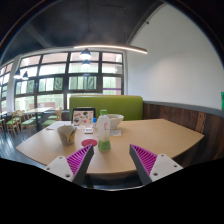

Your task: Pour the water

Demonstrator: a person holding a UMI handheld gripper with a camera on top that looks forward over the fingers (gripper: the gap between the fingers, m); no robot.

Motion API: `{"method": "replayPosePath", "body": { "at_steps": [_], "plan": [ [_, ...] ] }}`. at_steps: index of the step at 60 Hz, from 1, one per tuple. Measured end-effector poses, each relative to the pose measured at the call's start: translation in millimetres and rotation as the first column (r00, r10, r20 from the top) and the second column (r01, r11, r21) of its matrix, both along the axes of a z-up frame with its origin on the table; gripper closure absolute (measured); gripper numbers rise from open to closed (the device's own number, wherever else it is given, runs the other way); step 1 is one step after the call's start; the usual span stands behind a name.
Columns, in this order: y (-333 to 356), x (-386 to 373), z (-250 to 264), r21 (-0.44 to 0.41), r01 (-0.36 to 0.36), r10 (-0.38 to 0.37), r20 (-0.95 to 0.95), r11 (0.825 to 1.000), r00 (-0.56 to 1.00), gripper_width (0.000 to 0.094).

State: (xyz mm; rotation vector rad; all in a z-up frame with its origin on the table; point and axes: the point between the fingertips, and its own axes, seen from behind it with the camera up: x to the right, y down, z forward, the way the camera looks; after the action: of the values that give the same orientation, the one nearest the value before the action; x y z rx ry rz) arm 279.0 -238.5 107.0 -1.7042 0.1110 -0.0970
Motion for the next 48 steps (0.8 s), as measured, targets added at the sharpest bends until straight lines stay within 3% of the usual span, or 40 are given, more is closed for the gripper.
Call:
{"method": "replayPosePath", "body": {
  "at_steps": [12,20,32,43,48],
  "plan": [
    [1.4,-18.5,8.5,-0.003,-0.017,0.018,0.039,1.0,0.999,0.0122],
    [36.1,-25.9,19.5,0.05,-0.035,0.031,0.082,0.998,0.996,0.0122],
    [133.6,-29.8,4.8,0.059,-0.038,0.033,0.08,0.998,0.996,0.0129],
    [211.8,-9.8,-7.3,0.043,0.02,-0.021,0.018,0.999,1.0,0.0133],
    [235.2,-7.8,-11.0,0.062,0.021,-0.022,0.019,0.998,1.0,0.0178]
  ]
}}
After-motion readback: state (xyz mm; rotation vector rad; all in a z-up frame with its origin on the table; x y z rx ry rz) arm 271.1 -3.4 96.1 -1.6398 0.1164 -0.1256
